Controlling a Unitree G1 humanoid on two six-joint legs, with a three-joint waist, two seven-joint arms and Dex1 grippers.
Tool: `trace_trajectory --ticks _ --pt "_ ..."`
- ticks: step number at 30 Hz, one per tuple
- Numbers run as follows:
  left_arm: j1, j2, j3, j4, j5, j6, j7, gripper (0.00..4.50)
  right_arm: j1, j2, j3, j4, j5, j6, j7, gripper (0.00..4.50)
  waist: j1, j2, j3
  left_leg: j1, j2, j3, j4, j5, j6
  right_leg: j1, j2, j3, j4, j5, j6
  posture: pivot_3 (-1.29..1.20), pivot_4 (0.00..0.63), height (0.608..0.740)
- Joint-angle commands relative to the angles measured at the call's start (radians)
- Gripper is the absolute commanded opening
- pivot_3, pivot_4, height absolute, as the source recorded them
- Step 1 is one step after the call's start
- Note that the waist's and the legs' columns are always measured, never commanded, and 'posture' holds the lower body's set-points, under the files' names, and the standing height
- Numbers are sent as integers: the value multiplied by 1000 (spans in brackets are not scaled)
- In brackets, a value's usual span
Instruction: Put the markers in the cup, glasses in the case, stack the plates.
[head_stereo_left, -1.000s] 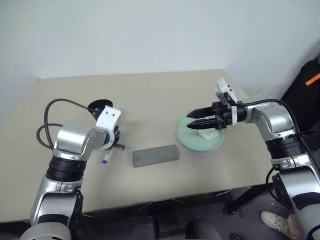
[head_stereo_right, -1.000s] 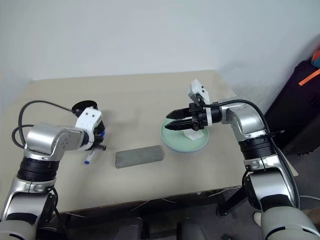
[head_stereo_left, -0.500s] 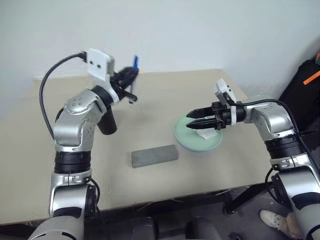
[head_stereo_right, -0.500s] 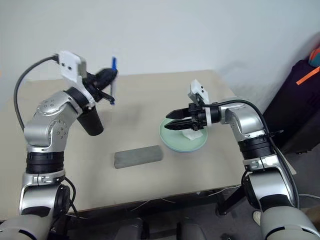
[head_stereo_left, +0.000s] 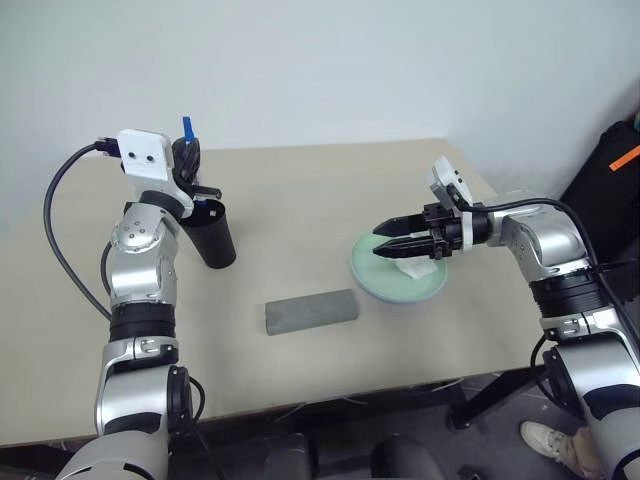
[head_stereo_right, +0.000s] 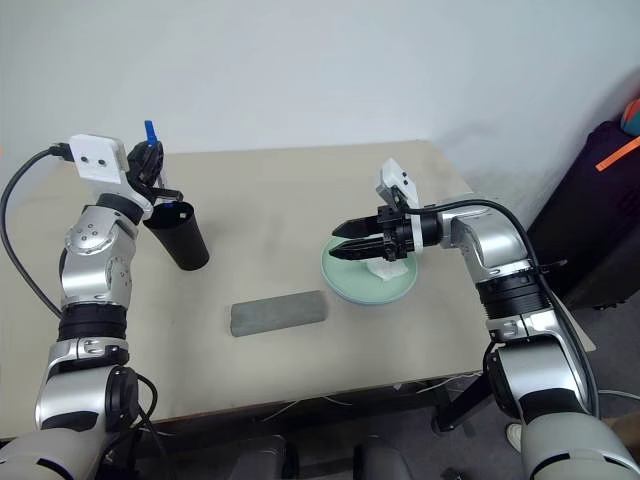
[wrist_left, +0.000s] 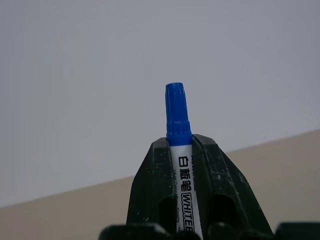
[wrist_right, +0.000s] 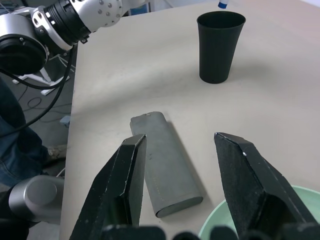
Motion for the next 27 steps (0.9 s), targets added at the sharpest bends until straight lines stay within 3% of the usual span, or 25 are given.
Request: trace_trajectory --ticks 1,8,16,20,23,27 --pt "-13 14 18 0 6 -42 10 97 -27 -3 -24 -20 16 -3 -1 2343 0 0 0 0 0 0 0 0 0 0 0 0 0 0 0 0 0 740" --pt "27 10 31 37 -3 -88 0 97 -29 -1 -23 -19 17 -7 4 2343 -1 0 0 0 0 0 0 0 0 0 0 0 0 0 0 0 0 740" --pt "61 9 32 65 -9 -154 -17 2927 -29 1 -23 -25 21 -4 5 2343 -1 0 0 0 0 0 0 0 0 0 0 -1 0 0 0 0 0 740" --pt "75 24 70 -106 -109 -67 -61 4244 -26 -5 -25 -32 23 0 5 2343 -1 0 0 0 1 0 0 0 0 -1 0 -1 0 0 0 0 0 740" --pt "118 86 76 -255 -167 89 -120 4244 -24 -9 -28 -34 24 3 5 2343 -3 0 0 -1 1 0 0 0 0 -1 0 -1 0 0 0 0 0 740" --pt "359 299 112 -536 -321 383 -354 4244 -27 -9 -30 -20 22 -4 5 2343 -16 0 0 0 1 3 -4 0 -1 -3 0 3 0 0 0 0 0 740"
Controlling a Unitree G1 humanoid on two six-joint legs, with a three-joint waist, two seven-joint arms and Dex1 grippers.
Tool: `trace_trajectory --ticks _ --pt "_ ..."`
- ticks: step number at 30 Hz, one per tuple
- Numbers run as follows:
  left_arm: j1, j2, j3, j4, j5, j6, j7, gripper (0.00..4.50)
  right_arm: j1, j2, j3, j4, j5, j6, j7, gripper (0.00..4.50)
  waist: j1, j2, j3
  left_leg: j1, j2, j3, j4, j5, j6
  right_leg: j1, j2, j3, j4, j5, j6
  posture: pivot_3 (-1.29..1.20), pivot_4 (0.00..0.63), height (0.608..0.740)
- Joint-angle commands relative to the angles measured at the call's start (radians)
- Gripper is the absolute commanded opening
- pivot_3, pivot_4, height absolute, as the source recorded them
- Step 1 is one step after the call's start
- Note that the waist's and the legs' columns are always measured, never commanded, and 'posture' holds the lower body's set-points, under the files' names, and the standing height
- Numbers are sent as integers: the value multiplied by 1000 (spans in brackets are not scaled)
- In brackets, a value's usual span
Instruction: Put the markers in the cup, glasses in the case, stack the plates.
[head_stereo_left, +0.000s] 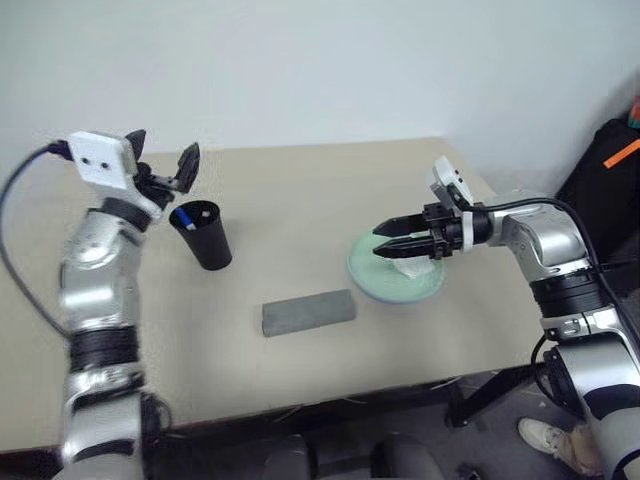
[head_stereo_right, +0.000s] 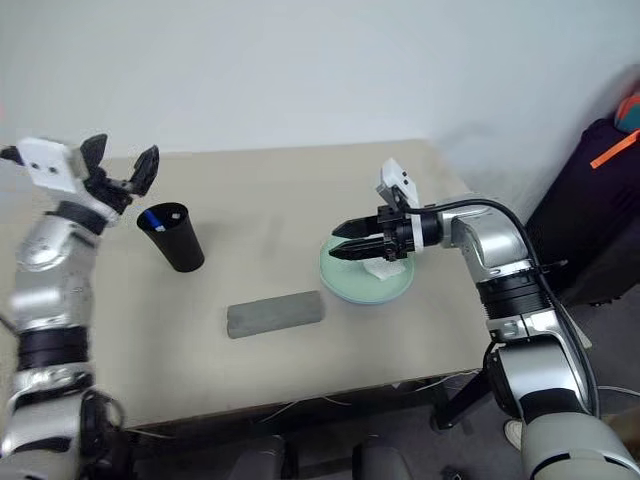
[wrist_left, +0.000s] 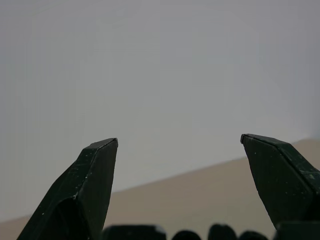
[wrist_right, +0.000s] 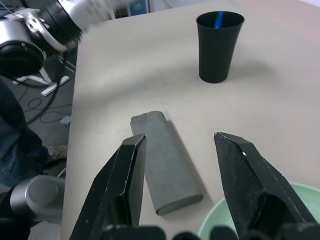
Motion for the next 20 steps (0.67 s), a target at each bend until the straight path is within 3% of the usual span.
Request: trace_trajectory --ticks 1,5,11,14,20 --pt "198 151 97 -230 -143 211 -196 4244 -29 -5 -31 -9 17 -11 1 2343 -9 0 0 0 0 1 -1 0 0 -1 0 1 0 0 0 0 0 740" --pt "435 265 260 -329 -202 314 -323 4244 -27 -2 -38 0 18 -19 -4 2343 -11 0 0 0 2 1 -3 0 -1 -5 0 1 0 0 -1 0 0 740" --pt "764 321 624 -319 -231 419 -547 4244 -18 26 -52 -2 30 -14 -30 2343 -13 0 0 1 6 -1 -6 0 -1 -7 -7 -1 -2 0 -7 0 0 740" --pt "824 306 682 -329 -225 434 -569 4244 -20 42 -47 -1 33 -11 -22 2343 -10 0 0 1 6 -2 -8 0 -1 -8 -16 -10 -2 0 -7 0 0 740" --pt "840 230 647 -432 -248 483 -519 4244 -7 62 -45 2 23 -18 -24 2343 -4 1 0 1 5 0 -16 0 -1 -8 -24 -15 -10 4 -7 0 0 740"
